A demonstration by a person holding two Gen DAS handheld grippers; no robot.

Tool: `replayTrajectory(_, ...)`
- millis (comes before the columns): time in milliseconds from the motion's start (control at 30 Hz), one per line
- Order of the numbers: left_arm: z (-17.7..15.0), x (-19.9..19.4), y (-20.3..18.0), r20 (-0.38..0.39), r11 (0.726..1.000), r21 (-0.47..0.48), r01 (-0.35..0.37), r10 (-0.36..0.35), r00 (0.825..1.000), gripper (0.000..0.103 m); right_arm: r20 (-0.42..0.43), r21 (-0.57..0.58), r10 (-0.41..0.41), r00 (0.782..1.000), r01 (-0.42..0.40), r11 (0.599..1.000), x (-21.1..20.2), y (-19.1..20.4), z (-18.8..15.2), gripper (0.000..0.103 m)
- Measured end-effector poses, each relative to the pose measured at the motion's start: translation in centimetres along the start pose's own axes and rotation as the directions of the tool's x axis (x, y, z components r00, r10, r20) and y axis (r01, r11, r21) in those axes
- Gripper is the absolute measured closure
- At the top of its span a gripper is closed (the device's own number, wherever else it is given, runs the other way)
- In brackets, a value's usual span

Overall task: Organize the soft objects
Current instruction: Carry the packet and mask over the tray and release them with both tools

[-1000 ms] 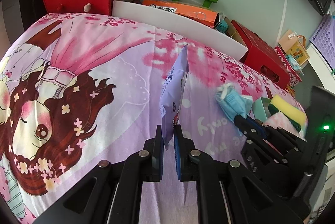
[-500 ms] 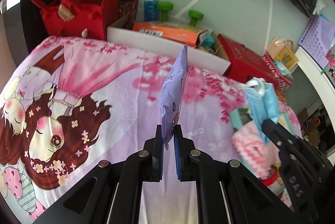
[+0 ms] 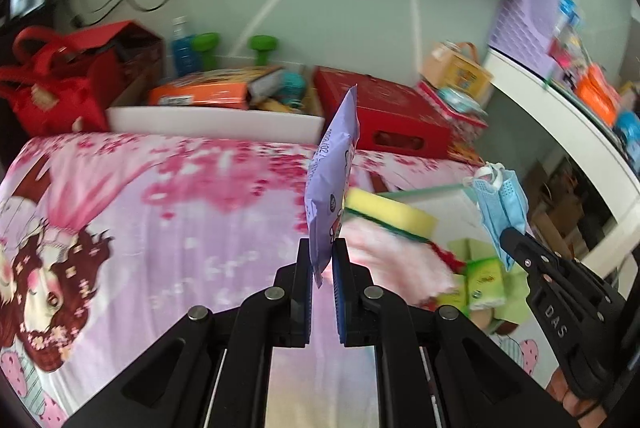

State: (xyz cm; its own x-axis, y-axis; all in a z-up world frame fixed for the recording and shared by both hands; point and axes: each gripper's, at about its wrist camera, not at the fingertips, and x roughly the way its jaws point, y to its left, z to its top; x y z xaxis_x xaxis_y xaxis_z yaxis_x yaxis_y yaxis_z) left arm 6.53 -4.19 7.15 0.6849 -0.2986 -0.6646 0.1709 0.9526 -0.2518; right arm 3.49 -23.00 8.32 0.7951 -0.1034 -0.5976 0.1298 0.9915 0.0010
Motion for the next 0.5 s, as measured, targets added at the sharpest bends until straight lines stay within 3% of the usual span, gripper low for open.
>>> replayTrajectory(167,-0.4,1.1,-4.2,-0.021,0.996,0.073,0.055,-0.054,0.998,0.094,-0.028,0.040,-0.058,0.998,0.059,0.997,0.3,-4.0,-0.9,0.096)
replayTrajectory(333,-1.5,3.6,-8.4,-0.092,0.985,0.121,0.126,-0.116,0.989,0.094,-0.047,0.085,-0.074,0.996,0.078,0.993,0.6,-6.9,-1.6,0.096)
replayTrajectory(500,-2.5,5.5,-10.7,-0.134,0.979,0.142,0.145,-0.126,0.983,0.094,-0.065,0.123,-0.067,0.996,0.074,0.990,1.2,-8.5,-2.1,0.096)
